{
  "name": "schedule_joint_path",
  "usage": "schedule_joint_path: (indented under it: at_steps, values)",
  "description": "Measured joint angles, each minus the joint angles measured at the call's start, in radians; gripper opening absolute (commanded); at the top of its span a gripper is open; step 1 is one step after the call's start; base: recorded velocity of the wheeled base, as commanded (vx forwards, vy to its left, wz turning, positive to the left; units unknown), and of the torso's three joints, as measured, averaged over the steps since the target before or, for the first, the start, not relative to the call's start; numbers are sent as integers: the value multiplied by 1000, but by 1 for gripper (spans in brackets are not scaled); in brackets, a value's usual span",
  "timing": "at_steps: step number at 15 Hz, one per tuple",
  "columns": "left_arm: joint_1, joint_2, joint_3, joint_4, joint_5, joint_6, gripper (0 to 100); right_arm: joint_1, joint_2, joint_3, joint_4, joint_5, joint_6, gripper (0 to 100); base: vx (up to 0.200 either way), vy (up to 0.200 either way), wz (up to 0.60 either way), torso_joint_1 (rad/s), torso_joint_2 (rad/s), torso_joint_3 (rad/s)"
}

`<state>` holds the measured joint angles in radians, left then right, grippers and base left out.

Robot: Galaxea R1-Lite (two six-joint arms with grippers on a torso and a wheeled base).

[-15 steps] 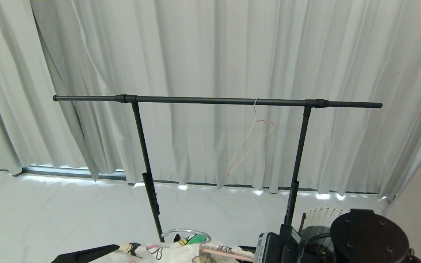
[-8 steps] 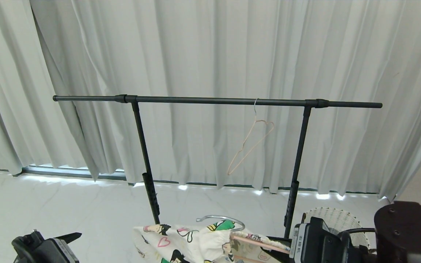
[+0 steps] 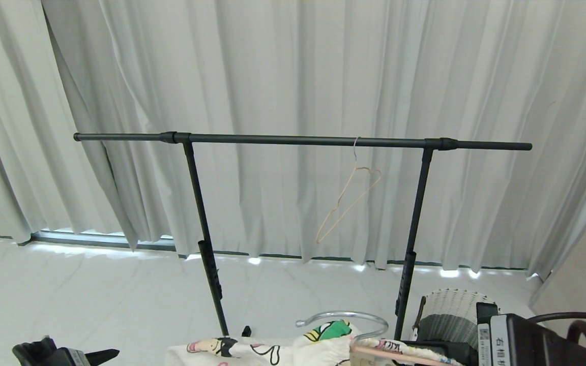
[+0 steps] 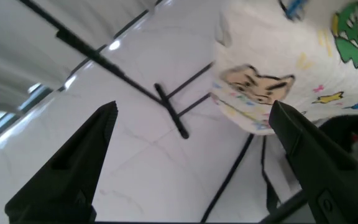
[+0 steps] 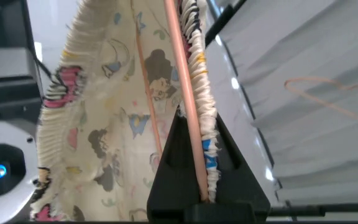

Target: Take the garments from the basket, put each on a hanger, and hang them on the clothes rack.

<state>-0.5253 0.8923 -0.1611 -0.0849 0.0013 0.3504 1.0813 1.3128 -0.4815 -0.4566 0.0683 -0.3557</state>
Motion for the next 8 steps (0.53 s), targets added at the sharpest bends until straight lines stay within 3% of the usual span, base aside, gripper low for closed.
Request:
schedule_joint_path:
  at_steps: [8]
  values:
    - [45, -29, -7, 0, -28, -7, 100, 78, -26, -20, 4, 15, 0, 0, 0, 0, 0, 0, 0, 6]
